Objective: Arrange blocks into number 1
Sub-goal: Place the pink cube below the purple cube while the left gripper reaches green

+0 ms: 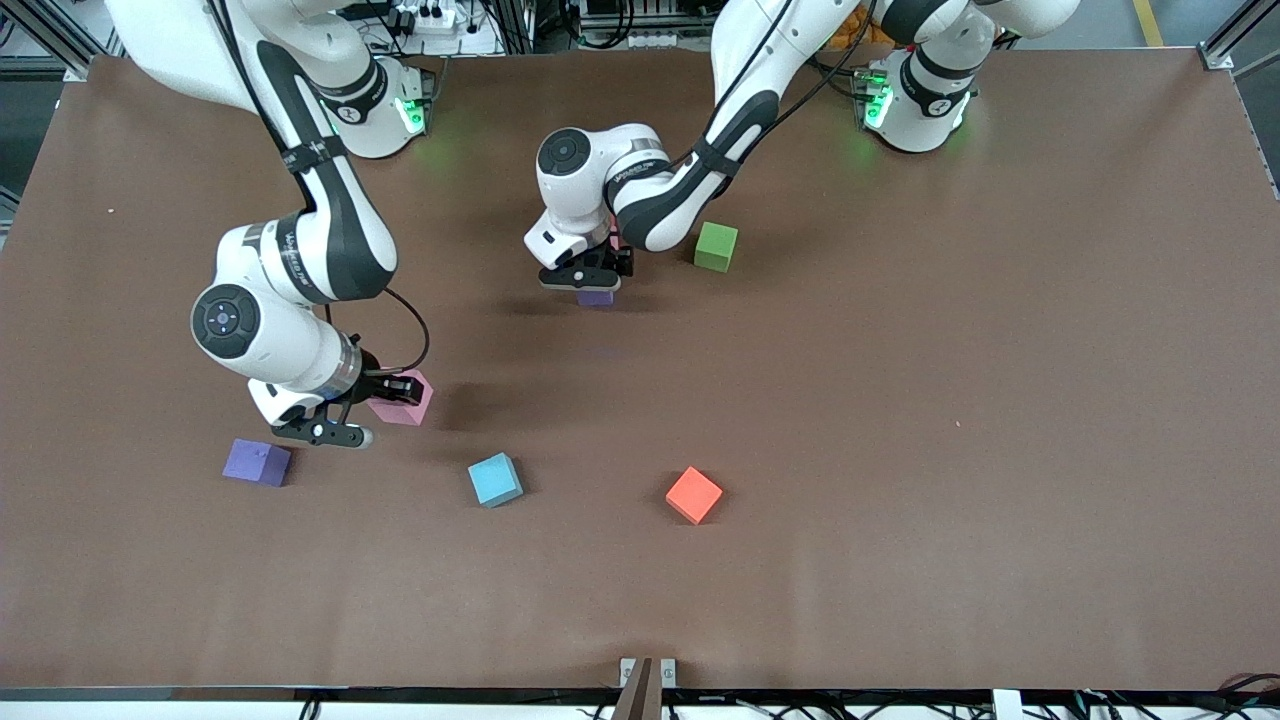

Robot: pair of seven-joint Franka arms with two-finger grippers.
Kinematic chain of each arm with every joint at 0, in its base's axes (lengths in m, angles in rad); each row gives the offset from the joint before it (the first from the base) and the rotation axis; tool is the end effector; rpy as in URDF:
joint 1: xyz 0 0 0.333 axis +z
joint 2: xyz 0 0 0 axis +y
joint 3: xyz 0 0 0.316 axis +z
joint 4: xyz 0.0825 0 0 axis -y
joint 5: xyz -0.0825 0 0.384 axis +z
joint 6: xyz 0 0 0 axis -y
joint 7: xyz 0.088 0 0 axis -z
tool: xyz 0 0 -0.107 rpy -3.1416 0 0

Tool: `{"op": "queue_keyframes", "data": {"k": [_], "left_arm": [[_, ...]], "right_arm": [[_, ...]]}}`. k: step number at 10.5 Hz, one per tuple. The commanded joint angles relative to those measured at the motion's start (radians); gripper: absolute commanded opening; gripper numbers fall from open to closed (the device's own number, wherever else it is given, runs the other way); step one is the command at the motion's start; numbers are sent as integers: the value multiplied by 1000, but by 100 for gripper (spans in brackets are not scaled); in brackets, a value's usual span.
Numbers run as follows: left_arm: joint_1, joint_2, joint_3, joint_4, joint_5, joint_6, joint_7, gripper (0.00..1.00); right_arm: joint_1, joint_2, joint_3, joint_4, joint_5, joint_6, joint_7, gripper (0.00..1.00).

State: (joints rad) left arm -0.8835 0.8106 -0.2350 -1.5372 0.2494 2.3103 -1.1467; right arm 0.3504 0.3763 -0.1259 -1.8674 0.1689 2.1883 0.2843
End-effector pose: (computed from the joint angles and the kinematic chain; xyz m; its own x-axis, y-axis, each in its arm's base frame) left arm 0.3340 -0.6201 0.1819 0.9974 -0.0717 0.0071 -0.0716 -0.9973 -0.0142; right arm 0.6087 0.1499 0.3119 0.9857 -0.1501 -0.0765 -0.1553 -0.9856 -0.0673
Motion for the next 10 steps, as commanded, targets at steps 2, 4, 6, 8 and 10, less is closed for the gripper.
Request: {"op": "queue_keyframes", "data": {"k": [2,4,6,8,10], "left_arm": [[-14,-8,49,18,4,-34,-39,100],[-14,-42,54,26,4,-63,-54,100],[-12,-105,52,28,2,-121,-54,100],[20,-168,54,26,-7,-161,-50,100],[98,-226,51,19,-12,-202,-36,100]], "right_arm": [[10,-5,-8,11,18,-2,-11,62],[21,-4,-8,19,21,-2,-10,62],[51,-1,-8,17,52,2,-10,62],[100,4,-8,17,52,24,-1,62],[157,24,-8,14,53,66,6,62]]}}
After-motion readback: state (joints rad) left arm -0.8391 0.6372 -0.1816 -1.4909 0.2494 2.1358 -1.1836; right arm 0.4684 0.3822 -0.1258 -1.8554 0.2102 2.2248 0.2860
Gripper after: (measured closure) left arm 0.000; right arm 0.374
